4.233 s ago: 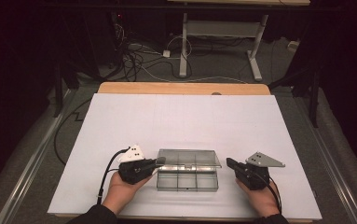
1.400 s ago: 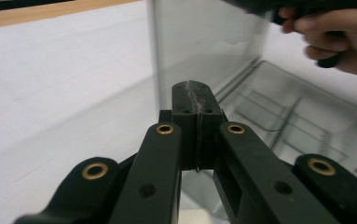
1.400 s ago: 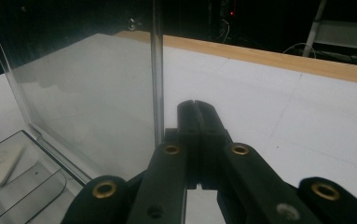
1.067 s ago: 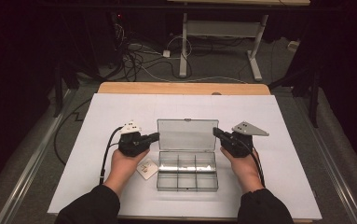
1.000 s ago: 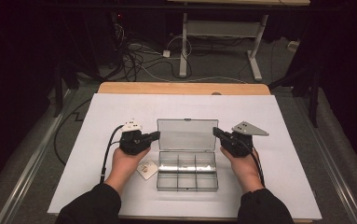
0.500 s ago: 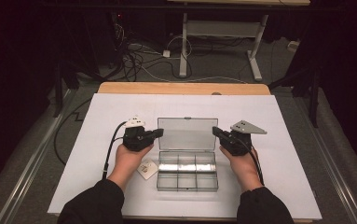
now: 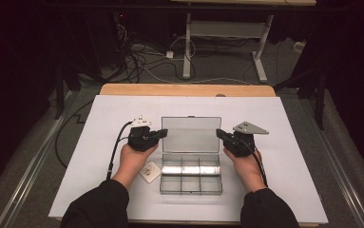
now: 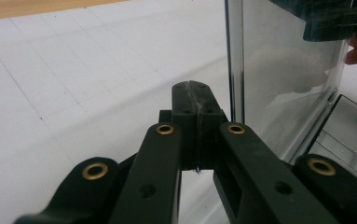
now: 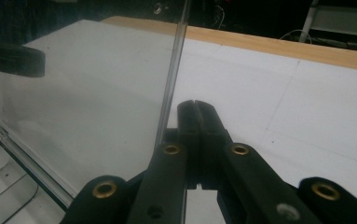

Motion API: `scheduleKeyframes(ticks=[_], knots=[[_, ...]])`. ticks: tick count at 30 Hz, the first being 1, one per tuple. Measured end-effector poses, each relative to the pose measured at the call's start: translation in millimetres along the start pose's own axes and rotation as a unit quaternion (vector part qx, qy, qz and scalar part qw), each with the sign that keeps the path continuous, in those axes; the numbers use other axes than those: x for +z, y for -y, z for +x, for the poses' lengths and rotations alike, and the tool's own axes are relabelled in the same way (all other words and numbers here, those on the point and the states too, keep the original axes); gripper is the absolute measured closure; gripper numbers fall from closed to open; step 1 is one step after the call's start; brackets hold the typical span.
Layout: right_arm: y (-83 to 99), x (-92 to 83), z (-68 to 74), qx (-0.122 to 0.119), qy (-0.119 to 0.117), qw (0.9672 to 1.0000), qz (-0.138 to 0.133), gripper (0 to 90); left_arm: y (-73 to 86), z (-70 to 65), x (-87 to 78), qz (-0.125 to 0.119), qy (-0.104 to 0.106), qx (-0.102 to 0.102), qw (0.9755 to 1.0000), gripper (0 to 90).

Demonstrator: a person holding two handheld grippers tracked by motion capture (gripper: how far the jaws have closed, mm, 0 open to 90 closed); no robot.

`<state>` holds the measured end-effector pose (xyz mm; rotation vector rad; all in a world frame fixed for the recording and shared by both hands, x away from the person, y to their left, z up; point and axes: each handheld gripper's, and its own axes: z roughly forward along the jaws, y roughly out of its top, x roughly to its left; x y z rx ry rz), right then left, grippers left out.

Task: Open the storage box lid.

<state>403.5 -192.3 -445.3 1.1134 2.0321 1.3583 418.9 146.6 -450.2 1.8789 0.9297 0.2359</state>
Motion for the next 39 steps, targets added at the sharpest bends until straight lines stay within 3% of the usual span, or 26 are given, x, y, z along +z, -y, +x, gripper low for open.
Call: scheduleKeyframes(ticks=[9,23,39], knots=[[3.6,8.6,-2.9,0.002,0.005,0.9998,0.02,90.0,1.1,5.1,8.7,0.013,-0.008,-0.008,0.9999,87.6],[10.6,18.8,-5.8,0.007,0.013,0.998,0.061,90.0,7.8,9.4,20.9,0.053,-0.018,-0.009,0.9984,87.6],[21.7,28.1,-6.2,0.01,0.012,0.991,0.133,90.0,14.6,10.4,27.8,0.126,-0.038,0.001,0.9913,87.7]])
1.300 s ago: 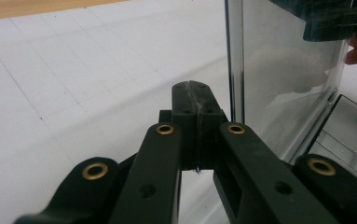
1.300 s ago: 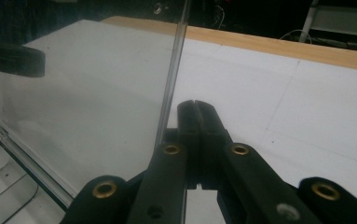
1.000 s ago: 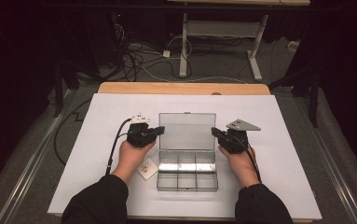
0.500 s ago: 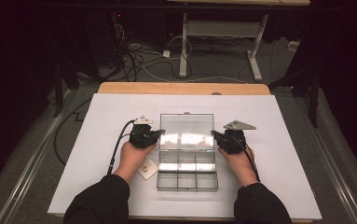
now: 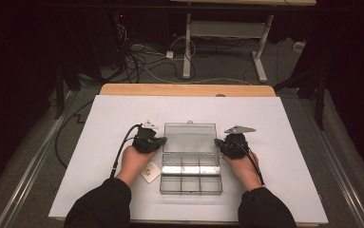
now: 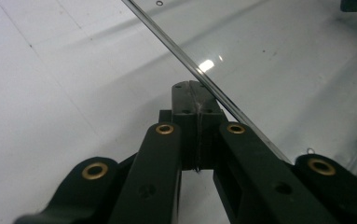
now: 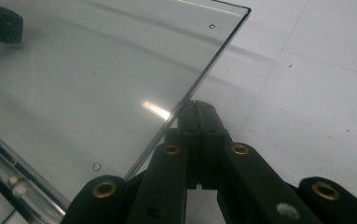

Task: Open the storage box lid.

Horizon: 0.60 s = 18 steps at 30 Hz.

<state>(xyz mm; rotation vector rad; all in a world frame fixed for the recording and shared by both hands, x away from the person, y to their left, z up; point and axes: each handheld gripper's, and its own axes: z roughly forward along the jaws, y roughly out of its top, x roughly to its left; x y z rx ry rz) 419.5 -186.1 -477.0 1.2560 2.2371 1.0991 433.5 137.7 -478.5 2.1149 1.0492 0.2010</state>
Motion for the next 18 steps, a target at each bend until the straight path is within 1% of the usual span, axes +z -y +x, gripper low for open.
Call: scheduleKeyframes(ticks=[3,9,11,14,17,18], knots=[[1.4,0.5,0.1,-0.002,0.001,0.9999,0.011,90.0,1.1,-0.6,0.3,0.012,-0.004,0.006,0.9999,87.7],[3.4,-1.8,0.3,-0.003,0.005,0.9997,0.022,90.0,4.5,0.0,-3.9,0.016,-0.004,0.006,0.9998,87.7],[4.3,-3.0,0.1,0.001,0.005,0.9997,0.023,90.0,7.7,0.6,-5.9,0.011,-0.004,0.0,0.9999,87.6],[7.2,-5.9,-0.8,0.003,0.005,0.9998,0.02,90.0,13.4,2.3,-10.8,0.005,-0.002,-0.003,1.0,87.7],[11.8,-11.0,-1.9,0.007,0.004,0.9999,0.013,90.0,19.2,2.8,-18.3,-0.008,-0.001,-0.006,1.0,87.7],[13.5,-13.4,-2.1,0.008,0.003,0.9999,0.01,90.0,20.9,2.7,-21.4,-0.013,0.0,-0.004,0.9999,87.7]])
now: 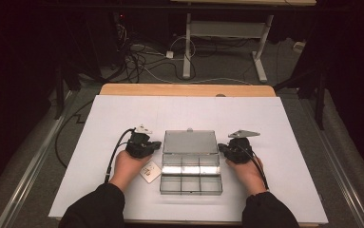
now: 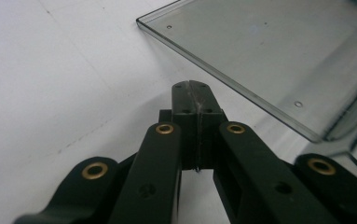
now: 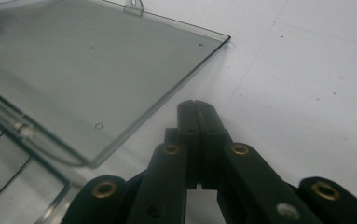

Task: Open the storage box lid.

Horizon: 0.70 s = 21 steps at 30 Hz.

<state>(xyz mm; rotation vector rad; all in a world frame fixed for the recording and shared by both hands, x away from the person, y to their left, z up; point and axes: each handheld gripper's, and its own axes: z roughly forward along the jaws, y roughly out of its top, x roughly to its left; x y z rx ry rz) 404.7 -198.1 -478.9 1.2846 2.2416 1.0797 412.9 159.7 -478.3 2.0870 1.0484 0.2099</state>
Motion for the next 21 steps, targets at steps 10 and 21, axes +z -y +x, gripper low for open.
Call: scheduleKeyframes(ticks=[10,21], knots=[[15.3,-36.7,3.2,-0.01,-0.004,0.9986,-0.052,90.0,23.0,-5.9,-33.6,-0.048,0.005,0.014,0.9987,87.7],[48.1,-74.4,12.2,-0.015,-0.017,0.9952,-0.095,90.0,58.2,-25.7,-71.6,-0.095,0.021,0.024,0.9949,87.4]])
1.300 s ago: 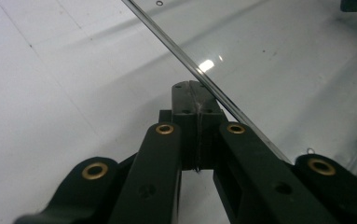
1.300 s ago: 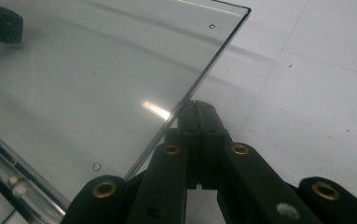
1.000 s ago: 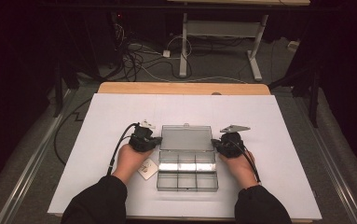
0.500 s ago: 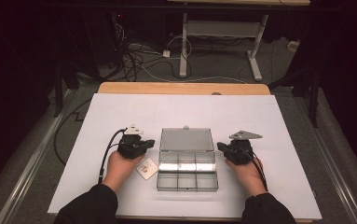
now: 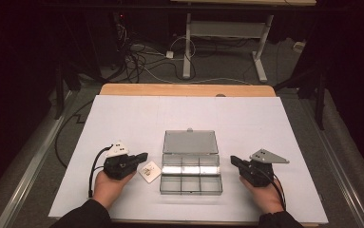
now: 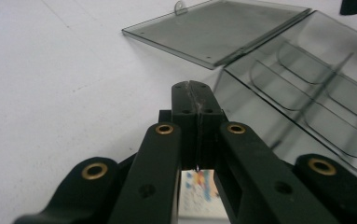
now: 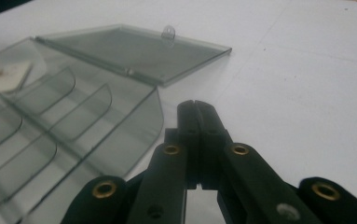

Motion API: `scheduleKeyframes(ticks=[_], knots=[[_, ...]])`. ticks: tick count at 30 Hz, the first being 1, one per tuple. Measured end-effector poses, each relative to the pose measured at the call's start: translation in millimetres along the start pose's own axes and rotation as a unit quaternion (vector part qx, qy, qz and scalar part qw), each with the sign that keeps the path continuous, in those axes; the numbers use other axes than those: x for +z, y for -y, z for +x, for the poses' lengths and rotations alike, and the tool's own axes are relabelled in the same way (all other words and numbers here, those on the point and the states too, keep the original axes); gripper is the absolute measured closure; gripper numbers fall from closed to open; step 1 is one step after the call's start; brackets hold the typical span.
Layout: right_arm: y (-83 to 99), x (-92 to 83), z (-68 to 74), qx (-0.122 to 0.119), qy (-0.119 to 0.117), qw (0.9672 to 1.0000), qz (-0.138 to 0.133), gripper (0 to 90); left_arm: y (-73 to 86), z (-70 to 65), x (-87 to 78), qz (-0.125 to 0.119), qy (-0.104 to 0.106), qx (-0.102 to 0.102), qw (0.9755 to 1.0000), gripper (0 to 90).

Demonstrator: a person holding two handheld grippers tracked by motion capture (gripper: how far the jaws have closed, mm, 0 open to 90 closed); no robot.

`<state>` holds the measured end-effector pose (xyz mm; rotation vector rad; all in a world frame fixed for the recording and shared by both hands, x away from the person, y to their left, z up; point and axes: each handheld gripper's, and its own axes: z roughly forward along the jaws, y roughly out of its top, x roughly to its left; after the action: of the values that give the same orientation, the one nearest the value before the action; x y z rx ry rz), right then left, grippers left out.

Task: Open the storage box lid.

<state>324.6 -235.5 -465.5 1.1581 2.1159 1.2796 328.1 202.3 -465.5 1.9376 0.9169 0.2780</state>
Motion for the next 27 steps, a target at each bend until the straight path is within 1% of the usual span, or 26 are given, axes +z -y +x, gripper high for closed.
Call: scheduleKeyframes(ticks=[1,3,6,8,9,12,14,16,17,19,20,22,23,26,27], knots=[[1.7,-2.8,0.4,-0.003,0.001,1.0,0.0,90.0,2.6,-2.6,-3.0,0.0,0.0,0.002,1.0,87.4],[4.8,-10.2,1.1,0.002,0.003,1.0,-0.004,90.0,8.9,-6.2,-10.3,0.001,0.005,0.002,1.0,87.4],[11.2,-21.5,5.5,-0.007,0.004,1.0,-0.004,90.0,17.3,-8.0,-16.9,0.003,0.01,0.0,0.9999,87.3],[15.4,-27.6,7.2,-0.007,0.003,1.0,-0.005,90.0,21.9,-7.8,-18.4,0.008,0.011,0.001,0.9999,86.5],[17.1,-29.2,7.0,-0.005,0.002,1.0,-0.007,89.8,22.9,-7.1,-18.1,0.01,0.009,0.002,0.9999,84.2],[19.1,-27.4,4.4,0.007,0.007,0.9999,-0.006,85.3,22.6,-4.4,-14.7,0.009,0.004,-0.002,0.9999,83.0],[19.0,-24.4,2.9,0.004,0.016,0.9999,-0.003,80.3,22.4,-3.2,-11.9,0.008,0.002,0.003,1.0,75.5],[19.4,-21.7,1.5,0.01,0.017,0.9998,0.0,74.0,22.4,-2.6,-10.0,0.011,-0.006,0.01,0.9999,68.3],[19.9,-20.6,0.9,0.009,0.016,0.9998,0.001,70.5,22.4,-1.8,-9.8,0.008,-0.007,0.008,0.9999,63.9],[20.8,-18.6,1.5,0.002,0.015,0.9999,0.006,62.4,22.1,0.4,-9.5,0.003,0.002,0.002,1.0,54.9],[21.1,-17.5,1.6,0.0,0.012,0.9999,0.011,57.7,22.3,0.7,-9.0,0.003,0.003,0.003,1.0,51.0],[21.5,-16.2,2.0,-0.007,0.019,0.9997,0.015,50.7,22.4,0.4,-7.1,0.009,0.003,0.008,0.9999,43.6],[21.2,-16.3,1.9,-0.01,0.019,0.9997,0.015,47.7,22.4,-0.6,-5.9,0.013,-0.001,0.011,0.9999,39.3],[19.9,-15.9,0.4,-0.011,0.009,0.9997,0.019,32.3,22.1,-3.1,-3.8,0.022,-0.005,0.018,0.9996,26.9],[19.9,-16.4,-0.3,-0.012,0.011,0.9998,0.015,28.1,22.1,-4.1,-3.2,0.025,-0.007,0.021,0.9994,22.6]])
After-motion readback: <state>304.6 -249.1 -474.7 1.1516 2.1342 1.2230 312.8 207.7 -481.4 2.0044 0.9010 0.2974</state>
